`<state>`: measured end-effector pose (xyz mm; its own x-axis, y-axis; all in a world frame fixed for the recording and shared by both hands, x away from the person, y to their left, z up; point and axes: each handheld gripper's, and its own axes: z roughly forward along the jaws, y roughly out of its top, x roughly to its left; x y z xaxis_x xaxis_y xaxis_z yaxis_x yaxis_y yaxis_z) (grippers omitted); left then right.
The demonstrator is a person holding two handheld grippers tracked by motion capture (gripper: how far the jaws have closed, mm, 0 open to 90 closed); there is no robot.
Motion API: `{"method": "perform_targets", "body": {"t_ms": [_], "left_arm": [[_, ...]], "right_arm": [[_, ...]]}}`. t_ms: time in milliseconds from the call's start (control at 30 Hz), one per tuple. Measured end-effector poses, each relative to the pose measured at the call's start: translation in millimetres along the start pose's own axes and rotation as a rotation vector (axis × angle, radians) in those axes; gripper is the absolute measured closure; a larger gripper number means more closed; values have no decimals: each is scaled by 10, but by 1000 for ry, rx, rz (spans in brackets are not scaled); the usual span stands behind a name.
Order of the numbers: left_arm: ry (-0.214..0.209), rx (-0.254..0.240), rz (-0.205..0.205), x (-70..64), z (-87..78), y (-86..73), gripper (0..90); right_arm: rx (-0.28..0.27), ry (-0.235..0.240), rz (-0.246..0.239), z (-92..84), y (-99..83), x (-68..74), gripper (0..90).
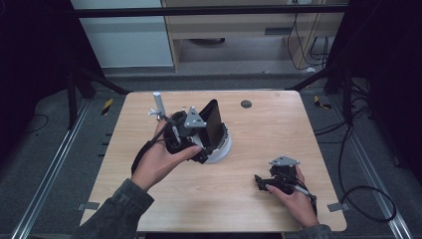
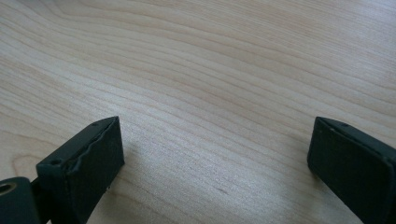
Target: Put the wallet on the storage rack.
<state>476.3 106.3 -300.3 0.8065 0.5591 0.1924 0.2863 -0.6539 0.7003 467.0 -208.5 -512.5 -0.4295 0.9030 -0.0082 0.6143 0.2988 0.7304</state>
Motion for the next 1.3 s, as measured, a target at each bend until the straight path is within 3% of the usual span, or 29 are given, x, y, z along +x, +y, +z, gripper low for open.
{"method": "perform_targets", "body": {"t_ms": [333, 567, 733, 933, 1133, 1300], "left_arm": [[-21, 41, -12, -104, 140, -405, 39], [-27, 84, -52, -169, 385, -812, 45], [-22, 114, -62, -177, 491, -991, 46], [-34, 142, -97, -149, 584, -1219, 46], [-9, 137, -132, -76, 607, -1515, 51], [32, 117, -200, 69, 588, -1732, 52]], "right_arm": [[0, 0, -1, 0, 0, 1, 38], [3, 2, -1, 0, -1, 4, 33], [2, 2, -1, -2, -3, 7, 33], [2, 2, -1, -1, -2, 7, 33], [2, 2, -2, -1, -3, 7, 33], [2, 2, -2, -1, -2, 7, 33]]}}
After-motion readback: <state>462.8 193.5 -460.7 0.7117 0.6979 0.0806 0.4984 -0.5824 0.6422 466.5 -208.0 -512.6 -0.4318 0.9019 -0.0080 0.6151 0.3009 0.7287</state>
